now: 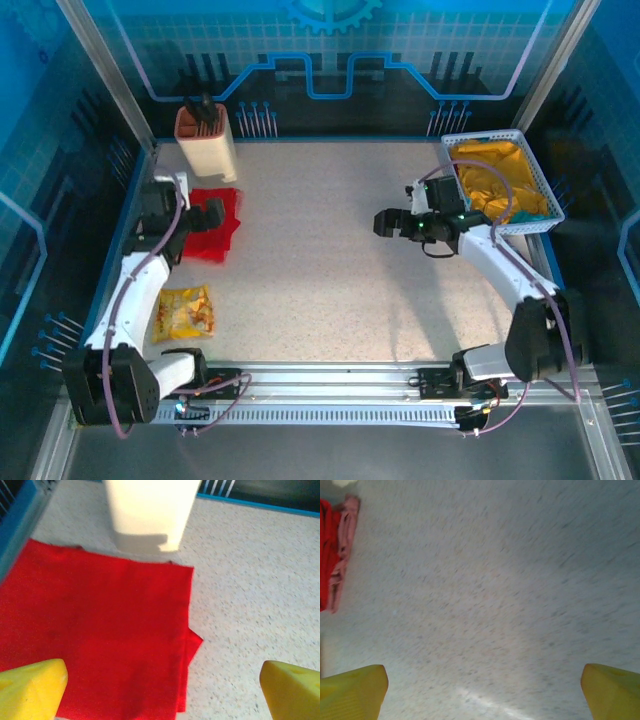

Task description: Fold and stack the t-shirts

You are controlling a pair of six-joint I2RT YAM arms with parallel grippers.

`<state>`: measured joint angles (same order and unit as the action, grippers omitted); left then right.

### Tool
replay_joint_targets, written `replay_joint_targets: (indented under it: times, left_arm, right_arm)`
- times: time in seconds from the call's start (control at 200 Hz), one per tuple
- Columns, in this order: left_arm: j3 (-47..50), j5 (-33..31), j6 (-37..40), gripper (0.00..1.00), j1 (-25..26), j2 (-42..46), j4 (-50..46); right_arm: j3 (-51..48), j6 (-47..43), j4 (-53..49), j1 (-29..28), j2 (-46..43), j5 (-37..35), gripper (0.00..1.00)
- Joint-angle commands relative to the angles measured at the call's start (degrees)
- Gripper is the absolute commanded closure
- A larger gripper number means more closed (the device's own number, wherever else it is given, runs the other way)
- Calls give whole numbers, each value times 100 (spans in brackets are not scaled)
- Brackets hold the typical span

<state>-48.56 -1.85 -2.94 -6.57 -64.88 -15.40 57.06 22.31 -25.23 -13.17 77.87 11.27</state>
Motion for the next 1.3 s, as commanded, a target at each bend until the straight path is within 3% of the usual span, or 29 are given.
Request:
replay_joint_targets:
  times: [0.0,0.11,0.245,0.34,0.595,0.755,0.901,0.946,1.096,1.296]
  left_arm:
    - [708,619,-295,1,50,108,1319]
    - [1542,408,-374,1,68,84,2529]
    - [1986,179,-189,1,84,-463,3630]
    - [2209,208,-163,1,94,-835,4478]
    - [2594,372,-88,1,171,-1528,5884]
    - [2927,598,-6,1,225,-1937,6887]
    - [2907,640,52,1,255,-2462,7389]
    - [2808,567,49,1,273,-2349,6983]
    - [2772,451,84,1,334,-2395,6999]
    - [2746,497,125,1,356,-2387,6919]
  right_arm:
    - [-550,-606,324,-29,-487,-1547,0]
    - [-1535,-850,1398,5,-1156,-2314,0]
    - [-3041,-1303,3565,54,-1910,-2708,0]
    - [-3292,-1516,4180,168,-2047,-2712,0]
    - [-3398,-2124,5444,505,-773,-2722,0]
    - [-3664,-2176,6791,828,-172,-2130,0]
    - [-3823,-1891,8070,1151,780,-1823,0]
    - [-3952,-1938,8844,1155,1144,-1721,0]
    - [-3511,-2082,7677,1044,972,-1711,0]
    - [-3519,-2101,7777,1017,1016,-1800,0]
